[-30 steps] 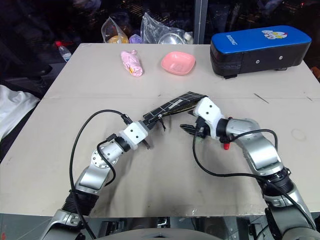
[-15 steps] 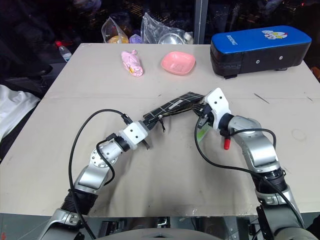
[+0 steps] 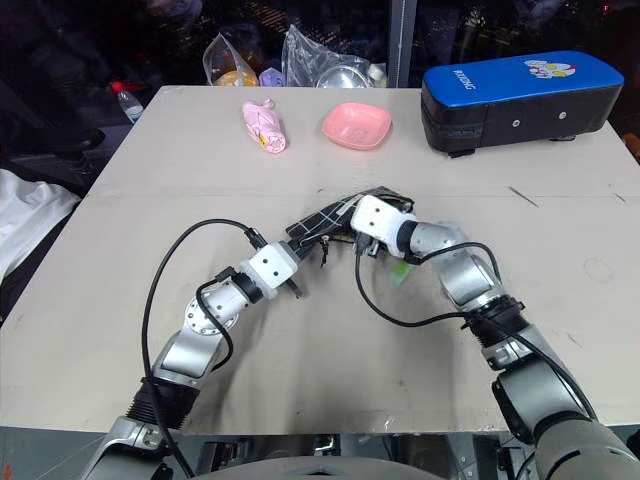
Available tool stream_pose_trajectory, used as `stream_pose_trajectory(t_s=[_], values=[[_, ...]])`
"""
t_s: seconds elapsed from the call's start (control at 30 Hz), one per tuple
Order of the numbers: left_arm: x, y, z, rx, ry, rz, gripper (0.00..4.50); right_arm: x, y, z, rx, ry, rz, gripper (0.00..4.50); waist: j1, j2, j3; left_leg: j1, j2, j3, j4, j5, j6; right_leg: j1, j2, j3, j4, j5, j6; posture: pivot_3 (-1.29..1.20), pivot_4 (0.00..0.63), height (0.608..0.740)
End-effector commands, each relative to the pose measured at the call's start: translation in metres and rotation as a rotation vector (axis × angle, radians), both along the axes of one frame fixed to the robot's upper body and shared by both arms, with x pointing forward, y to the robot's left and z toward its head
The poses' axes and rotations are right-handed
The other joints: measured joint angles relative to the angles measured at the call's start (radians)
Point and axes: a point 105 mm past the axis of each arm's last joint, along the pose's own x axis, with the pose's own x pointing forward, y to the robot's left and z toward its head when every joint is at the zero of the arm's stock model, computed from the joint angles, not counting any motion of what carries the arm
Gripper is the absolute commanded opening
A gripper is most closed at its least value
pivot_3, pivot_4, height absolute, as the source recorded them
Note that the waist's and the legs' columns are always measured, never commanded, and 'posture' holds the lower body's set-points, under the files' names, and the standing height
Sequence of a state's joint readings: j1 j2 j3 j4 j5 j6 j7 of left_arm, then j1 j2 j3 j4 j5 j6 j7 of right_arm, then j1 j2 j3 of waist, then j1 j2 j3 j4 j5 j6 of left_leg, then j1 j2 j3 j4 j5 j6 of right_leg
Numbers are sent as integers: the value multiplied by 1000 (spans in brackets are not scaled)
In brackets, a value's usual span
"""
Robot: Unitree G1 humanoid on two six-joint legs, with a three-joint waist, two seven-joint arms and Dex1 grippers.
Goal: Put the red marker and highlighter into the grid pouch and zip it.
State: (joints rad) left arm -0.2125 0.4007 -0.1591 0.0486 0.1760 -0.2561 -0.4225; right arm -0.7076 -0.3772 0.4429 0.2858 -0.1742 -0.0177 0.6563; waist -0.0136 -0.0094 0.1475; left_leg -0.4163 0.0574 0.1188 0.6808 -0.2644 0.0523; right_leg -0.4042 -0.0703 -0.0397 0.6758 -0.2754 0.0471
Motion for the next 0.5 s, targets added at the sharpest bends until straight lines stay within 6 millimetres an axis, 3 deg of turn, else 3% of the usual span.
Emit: stream_pose_trajectory(t_s=[0.03, 0.07, 0.1, 0.23, 0.33, 0.5], values=[[-1, -1, 12, -19, -49, 10, 0, 2, 3, 15, -33, -149, 51, 3705, 0, 0, 0, 0, 0, 0, 0, 0, 0, 0, 0, 0, 0, 0, 0, 0, 150, 740], [-1, -1, 12, -19, -48, 11, 0, 2, 2, 15, -47, -177, 59, 4243, 0, 0, 0, 0, 0, 0, 0, 0, 0, 0, 0, 0, 0, 0, 0, 0, 150, 740], [-1, -1, 12, -20, -47, 12, 0, 2, -1, 15, -56, -191, 63, 4421, 0, 0, 0, 0, 0, 0, 0, 0, 0, 0, 0, 0, 0, 0, 0, 0, 150, 740], [-1, -1, 12, -22, -46, 14, 0, -1, -14, 16, -60, -217, 65, 4421, 0, 0, 0, 0, 0, 0, 0, 0, 0, 0, 0, 0, 0, 0, 0, 0, 150, 740], [1, 3, 14, -28, -46, 24, 0, -11, -48, 34, 64, -197, -41, 4421, 6, 0, 0, 0, 0, 0, 0, 0, 0, 0, 0, 0, 0, 0, 0, 0, 150, 740], [1, 5, 15, -30, -44, 26, 0, -34, -86, 37, 207, -88, -209, 4421, 9, 0, 0, 0, 0, 1, 0, 0, 0, 0, -1, 0, -1, 0, 0, 0, 150, 740]])
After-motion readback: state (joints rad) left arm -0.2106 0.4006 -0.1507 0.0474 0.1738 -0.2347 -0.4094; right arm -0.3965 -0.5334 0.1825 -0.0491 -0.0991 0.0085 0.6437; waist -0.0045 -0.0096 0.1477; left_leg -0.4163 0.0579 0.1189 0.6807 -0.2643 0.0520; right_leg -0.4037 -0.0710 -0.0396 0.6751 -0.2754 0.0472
